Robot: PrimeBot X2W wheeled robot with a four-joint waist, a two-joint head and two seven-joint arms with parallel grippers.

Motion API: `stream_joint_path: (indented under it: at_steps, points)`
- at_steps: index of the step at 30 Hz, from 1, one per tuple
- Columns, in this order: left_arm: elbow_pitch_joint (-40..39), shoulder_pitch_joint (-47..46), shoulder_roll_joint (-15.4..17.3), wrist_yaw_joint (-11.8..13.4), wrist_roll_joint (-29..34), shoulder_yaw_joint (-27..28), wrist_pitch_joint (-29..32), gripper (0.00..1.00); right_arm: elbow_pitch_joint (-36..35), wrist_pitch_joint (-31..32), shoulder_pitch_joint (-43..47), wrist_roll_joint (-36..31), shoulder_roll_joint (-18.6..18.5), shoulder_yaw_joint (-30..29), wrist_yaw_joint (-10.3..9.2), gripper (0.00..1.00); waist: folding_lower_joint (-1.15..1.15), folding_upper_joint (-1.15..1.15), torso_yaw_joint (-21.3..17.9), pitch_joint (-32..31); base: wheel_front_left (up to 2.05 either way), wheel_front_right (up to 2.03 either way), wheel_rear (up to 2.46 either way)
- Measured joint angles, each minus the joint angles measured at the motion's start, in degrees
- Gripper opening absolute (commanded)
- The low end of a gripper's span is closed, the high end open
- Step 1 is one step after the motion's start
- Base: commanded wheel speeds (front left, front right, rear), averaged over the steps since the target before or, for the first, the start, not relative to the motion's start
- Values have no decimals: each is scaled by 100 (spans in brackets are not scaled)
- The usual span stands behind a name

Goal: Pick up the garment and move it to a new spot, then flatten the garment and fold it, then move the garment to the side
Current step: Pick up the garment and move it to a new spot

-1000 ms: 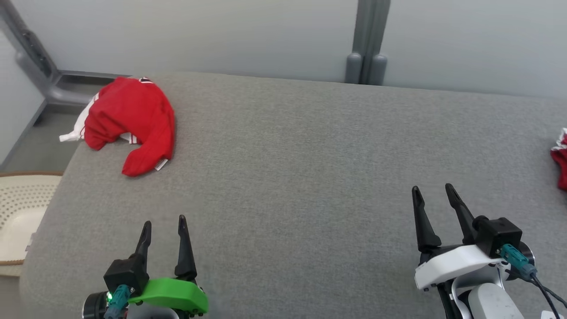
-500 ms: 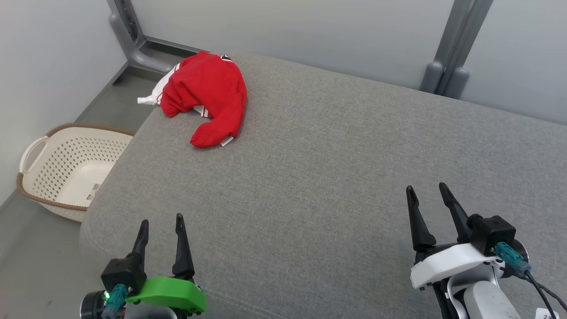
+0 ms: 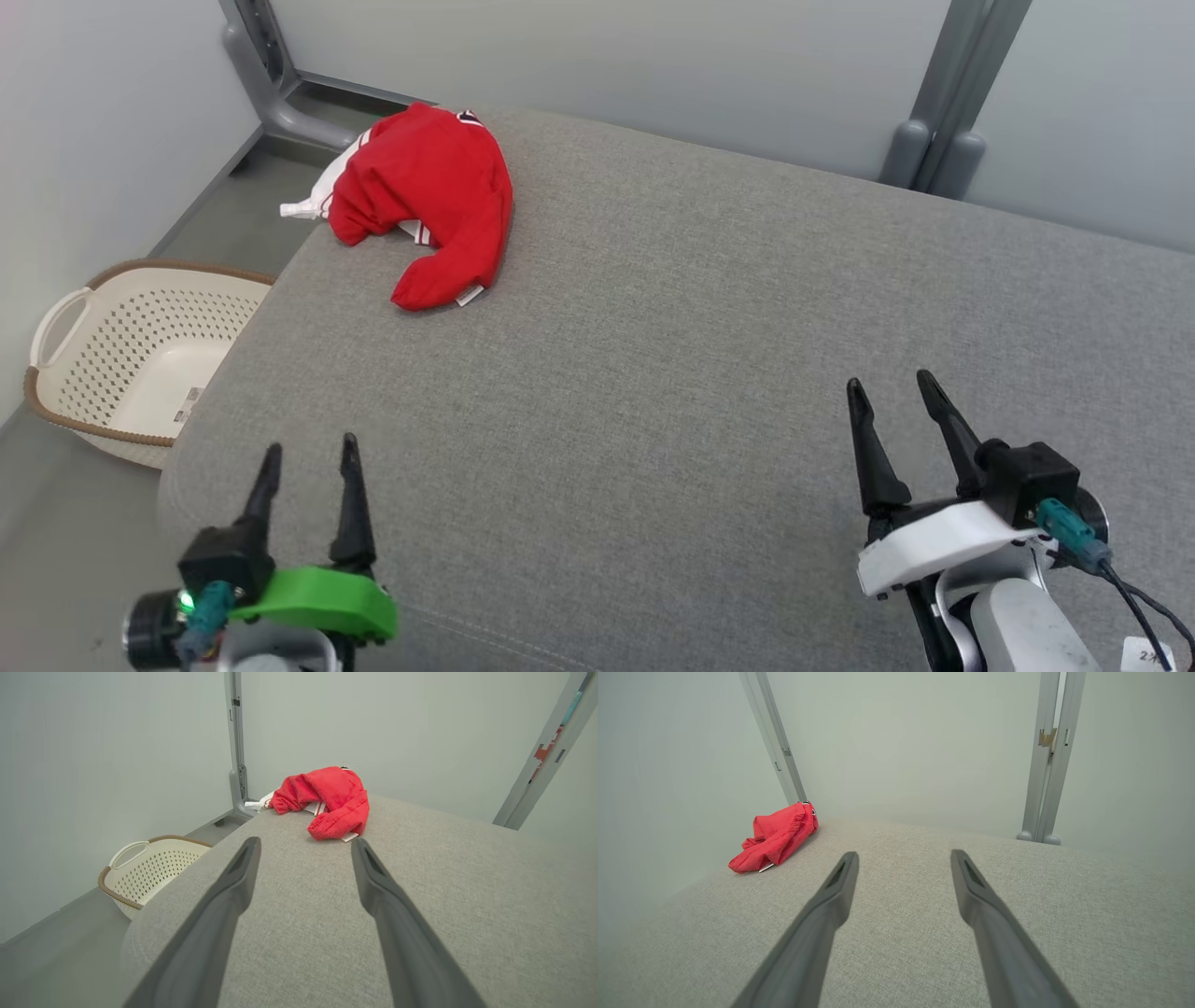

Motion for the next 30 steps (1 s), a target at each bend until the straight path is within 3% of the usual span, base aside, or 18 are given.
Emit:
stream_joint_path:
  at_steps: [6,11,14,21,30]
  points:
    - [-285,-994,822,-138,64,377,257,100,-353,112,-237,-248,3,-40,0,100,0,0,-237,248,0,0,0]
    - [-296,-2269,1534,-510,111,430,946,100,-720,330,-530,-502,3,-57,0,100,0,0,-474,592,0,0,0]
    - [70,-3022,1831,-859,102,270,1508,100,-979,482,-753,-676,4,-21,0,100,0,0,-623,845,0,0,0]
    - [1505,-4341,1886,-1084,-465,137,2487,100,-1486,768,-1141,-869,2,32,0,100,0,0,-978,1515,0,0,0]
    - [2933,-4736,1671,-1155,-953,-510,3296,100,-1850,960,-1247,-1087,1,-54,0,100,0,0,-1344,2328,0,0,0]
